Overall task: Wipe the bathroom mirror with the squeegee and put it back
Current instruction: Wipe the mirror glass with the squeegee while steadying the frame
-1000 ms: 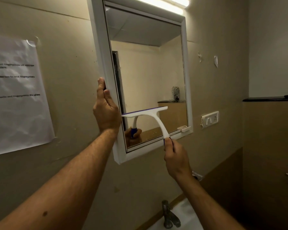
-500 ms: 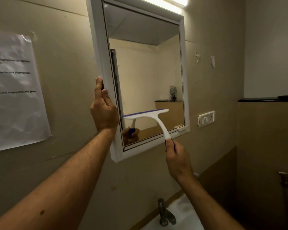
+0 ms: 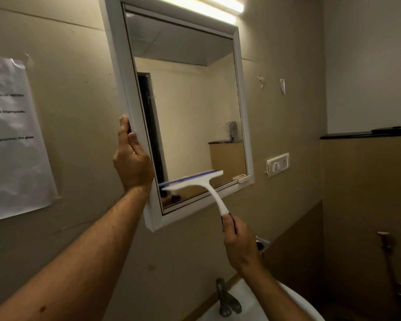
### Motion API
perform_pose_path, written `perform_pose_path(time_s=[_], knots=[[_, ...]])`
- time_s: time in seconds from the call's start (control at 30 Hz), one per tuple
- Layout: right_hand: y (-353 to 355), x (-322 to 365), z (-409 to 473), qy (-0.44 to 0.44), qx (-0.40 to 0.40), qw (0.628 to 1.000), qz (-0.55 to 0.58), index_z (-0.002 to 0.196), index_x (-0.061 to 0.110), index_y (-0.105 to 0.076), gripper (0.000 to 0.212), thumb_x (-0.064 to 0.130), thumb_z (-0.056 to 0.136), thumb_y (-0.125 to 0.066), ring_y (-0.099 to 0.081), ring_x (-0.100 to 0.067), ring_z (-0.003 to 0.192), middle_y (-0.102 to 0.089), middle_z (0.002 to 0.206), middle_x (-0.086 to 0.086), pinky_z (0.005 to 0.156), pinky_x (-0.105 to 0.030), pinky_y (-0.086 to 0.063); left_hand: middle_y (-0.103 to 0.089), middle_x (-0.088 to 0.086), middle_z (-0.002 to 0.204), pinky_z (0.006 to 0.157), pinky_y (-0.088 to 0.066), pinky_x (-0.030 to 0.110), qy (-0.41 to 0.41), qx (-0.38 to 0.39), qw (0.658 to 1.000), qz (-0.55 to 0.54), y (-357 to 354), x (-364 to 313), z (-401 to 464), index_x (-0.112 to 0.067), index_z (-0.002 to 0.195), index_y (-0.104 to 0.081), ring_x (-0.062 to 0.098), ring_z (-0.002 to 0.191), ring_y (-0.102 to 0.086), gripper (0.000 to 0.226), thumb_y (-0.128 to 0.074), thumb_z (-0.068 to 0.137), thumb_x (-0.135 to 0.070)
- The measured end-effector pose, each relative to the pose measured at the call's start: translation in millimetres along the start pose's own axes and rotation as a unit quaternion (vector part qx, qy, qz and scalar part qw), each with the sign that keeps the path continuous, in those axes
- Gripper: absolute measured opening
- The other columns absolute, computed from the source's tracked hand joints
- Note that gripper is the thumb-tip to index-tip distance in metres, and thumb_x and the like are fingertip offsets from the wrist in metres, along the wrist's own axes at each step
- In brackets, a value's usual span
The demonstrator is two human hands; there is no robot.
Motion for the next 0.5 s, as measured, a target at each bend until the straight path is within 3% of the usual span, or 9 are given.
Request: perform_pose_path(time_s=[0.07, 0.13, 0.2, 0.27, 0.5], knots=[[-3, 14, 12, 0.014, -0.013, 1.0, 0.017, 0.078, 0.02, -0.057, 0.032, 0.037, 0.098, -0.04, -0.042, 0.0, 0.044, -0.044, 0.056, 0.006, 0.041, -0.013, -0.034, -0.053, -0.004, 0.144, 0.082, -0.031, -0.014, -0.004, -0.002, 1.0, -0.002, 0, 0, -2, -0.015, 0.15, -0.044, -0.013, 0.104, -0.051, 0.043, -0.036, 0.107, -0.022], [-9, 21, 18, 0.021, -0.013, 0.999, 0.03, 0.079, 0.02, -0.057, 0.031, 0.036, 0.099, -0.039, -0.044, 0.001, 0.045, -0.045, 0.057, 0.006, 0.041, -0.012, -0.035, -0.054, -0.01, 0.14, 0.079, -0.036, -0.011, -0.006, 0.0, 1.0, -0.008, 0, 0, -3, -0.016, 0.15, -0.043, -0.012, 0.094, -0.058, 0.043, -0.036, 0.108, -0.022], [-13, 15, 16, 0.02, -0.013, 0.999, 0.035, 0.079, 0.02, -0.057, 0.031, 0.036, 0.099, -0.039, -0.043, 0.0, 0.044, -0.045, 0.057, 0.006, 0.04, -0.012, -0.035, -0.054, -0.006, 0.145, 0.088, -0.049, 0.007, -0.003, 0.002, 1.0, -0.01, 1, 1, -2, -0.019, 0.151, -0.042, 0.005, 0.104, -0.065, 0.044, -0.035, 0.108, -0.024], [-14, 1, 7, 0.013, -0.013, 0.999, 0.028, 0.078, 0.019, -0.057, 0.032, 0.036, 0.099, -0.04, -0.041, 0.0, 0.042, -0.045, 0.055, 0.006, 0.039, -0.011, -0.033, -0.054, -0.002, 0.147, 0.095, -0.053, 0.022, -0.001, 0.0, 1.0, -0.008, 1, 2, -3, -0.019, 0.15, -0.043, 0.017, 0.113, -0.066, 0.044, -0.034, 0.107, -0.025], [-4, -32, -19, -0.016, -0.001, 0.999, -0.028, 0.074, 0.017, -0.057, 0.033, 0.035, 0.099, -0.042, -0.042, -0.001, 0.044, -0.045, 0.055, 0.004, 0.041, -0.014, -0.035, -0.052, -0.001, 0.148, 0.102, -0.039, 0.005, 0.007, 0.0, 1.0, -0.006, 0, 4, -4, -0.016, 0.149, -0.045, 0.014, 0.129, -0.057, 0.044, -0.034, 0.107, -0.026]])
Point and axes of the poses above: each hand's wrist, its own z-axis towards the middle knuckle, its own y-axis out of the back of the hand, x = y × z, the point moved 9 cm from there along z, towards the middle knuckle
